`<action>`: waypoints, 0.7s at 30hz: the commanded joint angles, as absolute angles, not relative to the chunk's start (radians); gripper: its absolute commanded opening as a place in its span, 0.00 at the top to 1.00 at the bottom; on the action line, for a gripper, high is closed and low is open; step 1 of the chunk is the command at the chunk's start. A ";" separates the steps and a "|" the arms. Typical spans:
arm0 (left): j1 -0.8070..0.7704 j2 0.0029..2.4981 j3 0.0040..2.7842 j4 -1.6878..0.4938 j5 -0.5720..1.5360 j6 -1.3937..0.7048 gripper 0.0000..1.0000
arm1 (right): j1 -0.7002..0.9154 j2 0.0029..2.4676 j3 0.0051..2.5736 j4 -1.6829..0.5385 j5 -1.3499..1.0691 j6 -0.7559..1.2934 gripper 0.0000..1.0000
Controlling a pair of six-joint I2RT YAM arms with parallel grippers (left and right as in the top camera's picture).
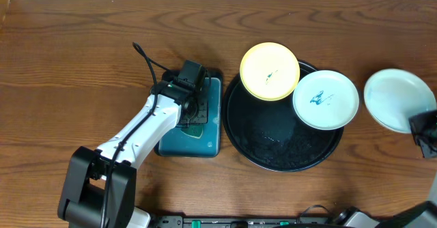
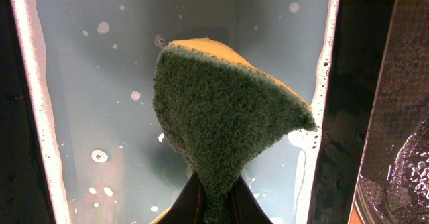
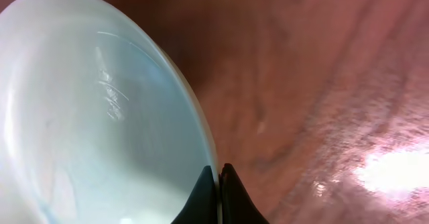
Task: Clean dirty plates on tray and stack at the side
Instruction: 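Carry the plate off the black tray and set it on the table's right side, then move the right gripper to the blue-marked mint plate's rim and grip it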
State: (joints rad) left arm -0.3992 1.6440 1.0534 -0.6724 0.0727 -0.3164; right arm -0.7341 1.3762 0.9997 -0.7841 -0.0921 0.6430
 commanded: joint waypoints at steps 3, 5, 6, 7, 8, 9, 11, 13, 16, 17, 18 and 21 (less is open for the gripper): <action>-0.395 1.646 1.047 -0.672 0.069 -0.311 0.92 | -0.781 1.453 1.012 -0.802 -0.036 0.622 0.99; -0.395 1.646 1.047 -0.672 0.069 -0.312 0.92 | -0.781 1.484 1.012 -0.802 -0.015 0.590 0.99; -0.395 1.646 1.047 -0.672 0.069 -0.312 0.91 | -0.780 1.502 1.012 -0.803 -0.002 0.574 0.99; -0.395 1.646 1.047 -0.672 0.069 -0.312 0.92 | -0.780 1.517 1.012 -0.804 0.007 0.562 0.99; -0.395 1.646 1.047 -0.672 0.069 -0.312 0.92 | -0.780 1.532 1.012 -0.805 0.018 0.557 0.99; -0.395 1.646 1.047 -0.672 0.069 -0.312 0.92 | -0.780 1.546 1.012 -0.805 0.023 0.550 0.99; -0.395 1.646 1.047 -0.672 0.069 -0.312 0.92 | -0.778 1.574 1.012 -0.798 0.022 0.543 0.99; -0.395 1.646 1.047 -0.672 0.068 -0.315 0.92 | -0.771 1.596 1.012 -0.783 0.002 0.512 0.99; -0.395 1.646 1.047 -0.672 0.069 -0.316 0.92 | -0.755 1.623 1.012 -0.763 -0.036 0.463 0.99; -0.395 1.646 1.047 -0.672 0.069 -0.316 0.92 | -0.749 1.629 1.012 -0.761 -0.037 0.463 0.99; -0.395 1.646 1.047 -0.672 0.069 -0.316 0.92 | -0.744 1.634 1.012 -0.759 -0.037 0.463 0.99; -0.395 1.646 1.047 -0.672 0.069 -0.316 0.92 | -0.736 1.641 1.012 -0.751 -0.043 0.463 0.99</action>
